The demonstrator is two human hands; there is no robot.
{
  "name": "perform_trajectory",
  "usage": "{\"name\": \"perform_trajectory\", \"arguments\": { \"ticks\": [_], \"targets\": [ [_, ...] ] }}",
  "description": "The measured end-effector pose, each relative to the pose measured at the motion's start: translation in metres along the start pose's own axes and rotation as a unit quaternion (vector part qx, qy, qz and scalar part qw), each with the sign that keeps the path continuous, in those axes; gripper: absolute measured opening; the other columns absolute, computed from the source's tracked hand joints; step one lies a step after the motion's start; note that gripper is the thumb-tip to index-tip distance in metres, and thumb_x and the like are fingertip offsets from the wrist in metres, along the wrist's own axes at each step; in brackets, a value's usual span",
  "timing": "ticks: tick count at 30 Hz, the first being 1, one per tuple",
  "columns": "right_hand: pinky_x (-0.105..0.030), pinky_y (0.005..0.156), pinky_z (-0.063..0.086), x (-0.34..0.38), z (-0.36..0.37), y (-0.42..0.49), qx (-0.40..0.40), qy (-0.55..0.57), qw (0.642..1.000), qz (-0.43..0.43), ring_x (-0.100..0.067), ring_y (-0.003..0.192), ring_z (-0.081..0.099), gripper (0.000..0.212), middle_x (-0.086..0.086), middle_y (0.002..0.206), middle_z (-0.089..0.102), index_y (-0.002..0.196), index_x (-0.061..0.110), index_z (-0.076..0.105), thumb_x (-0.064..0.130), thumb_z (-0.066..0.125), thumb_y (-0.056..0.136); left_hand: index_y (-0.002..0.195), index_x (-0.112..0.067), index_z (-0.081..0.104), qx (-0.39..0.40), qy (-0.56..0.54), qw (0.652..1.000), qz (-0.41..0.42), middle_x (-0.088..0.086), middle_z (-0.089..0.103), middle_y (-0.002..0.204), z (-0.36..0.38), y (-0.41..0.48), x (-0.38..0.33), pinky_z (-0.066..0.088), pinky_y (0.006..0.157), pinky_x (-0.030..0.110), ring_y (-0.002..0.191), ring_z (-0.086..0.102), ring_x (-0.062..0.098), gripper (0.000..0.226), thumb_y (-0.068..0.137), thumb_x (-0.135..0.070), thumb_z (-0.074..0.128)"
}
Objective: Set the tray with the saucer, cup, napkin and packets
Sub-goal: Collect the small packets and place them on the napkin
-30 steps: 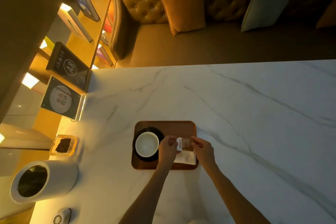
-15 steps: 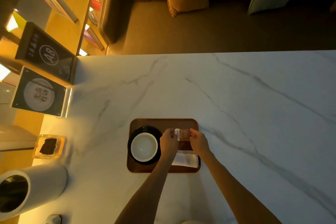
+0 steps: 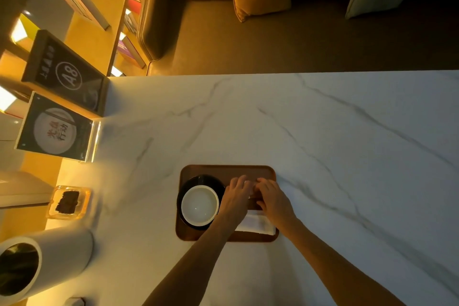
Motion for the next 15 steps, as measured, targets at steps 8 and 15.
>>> {"name": "perform_trajectory", "arguments": {
  "ticks": [8,15],
  "targets": [
    [-0.025,0.092,0.052,-0.0044,-0.0041,0.0056,-0.021,-0.008,0.999,-0.034,-0.019,0.117,0.056,0.031,-0.005,0.127,0.059,0.119,0.014,0.059,0.025,0.060,0.090,0.120,-0.022,0.043,-0.004,0.042,0.998,0.046,0.003,0.051,0.128,0.0046,0.0079,0.0013,0.047,0.092,0.034,0.116,0.048,0.025,0.054,0.079,0.000,0.069],
    [-0.024,0.091,0.052,-0.0079,-0.0042,0.0032,-0.036,0.012,0.999,-0.038,-0.019,0.115,0.058,0.029,-0.007,0.124,0.062,0.116,0.013,0.062,0.026,0.061,0.090,0.115,-0.019,0.042,-0.013,0.048,0.998,0.039,0.008,0.051,0.120,0.0052,0.0074,-0.0017,0.048,0.086,0.033,0.106,0.050,0.025,0.053,0.076,0.005,0.069]
  ]
}}
Point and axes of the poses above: each hand's wrist, its own y-axis towards the middle knuckle, its own z-axis out of the palm, x = y × z, the point moved 8 cm from there along y, towards the middle knuckle
